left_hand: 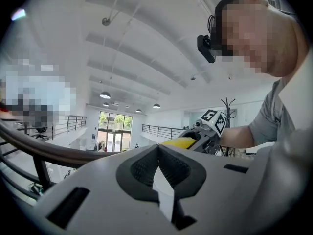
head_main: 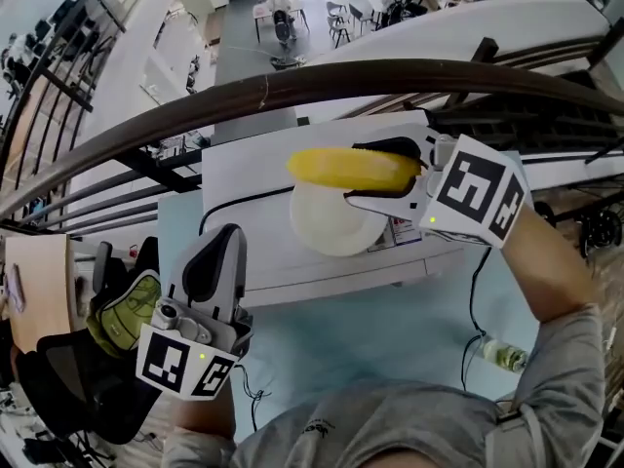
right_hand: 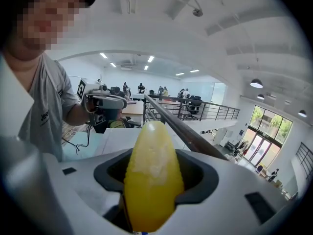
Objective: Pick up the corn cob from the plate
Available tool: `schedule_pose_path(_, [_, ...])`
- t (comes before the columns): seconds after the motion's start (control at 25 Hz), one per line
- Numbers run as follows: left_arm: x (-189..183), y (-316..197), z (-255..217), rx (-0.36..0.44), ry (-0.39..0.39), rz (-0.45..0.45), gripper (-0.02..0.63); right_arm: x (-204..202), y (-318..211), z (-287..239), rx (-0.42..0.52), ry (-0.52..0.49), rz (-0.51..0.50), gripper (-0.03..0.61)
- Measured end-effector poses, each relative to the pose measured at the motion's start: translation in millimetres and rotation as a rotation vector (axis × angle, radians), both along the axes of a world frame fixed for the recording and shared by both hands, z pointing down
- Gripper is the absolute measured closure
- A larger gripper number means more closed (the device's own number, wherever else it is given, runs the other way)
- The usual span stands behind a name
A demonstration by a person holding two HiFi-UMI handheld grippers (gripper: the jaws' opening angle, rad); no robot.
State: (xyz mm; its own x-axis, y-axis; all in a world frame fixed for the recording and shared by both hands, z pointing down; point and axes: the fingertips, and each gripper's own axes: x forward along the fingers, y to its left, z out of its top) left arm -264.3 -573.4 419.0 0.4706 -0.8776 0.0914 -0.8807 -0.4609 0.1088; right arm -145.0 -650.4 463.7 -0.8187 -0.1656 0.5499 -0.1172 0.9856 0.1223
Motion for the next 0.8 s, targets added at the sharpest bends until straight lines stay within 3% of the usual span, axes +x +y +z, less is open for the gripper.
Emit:
schedule_pose_path(0.32, [2.5, 26.3, -51.9, 0.062, 0.003, -0.014, 0.601, 5.0, 18.2, -70.2, 0.051, -0.086, 0.068, 0.324])
schedule_pose_path(0.8, [0.9, 103.9, -128.1, 0.133, 0.019, -0.028, 0.601, 31.1, 94.8, -173.3, 0.140, -0.188, 0.157, 0.324])
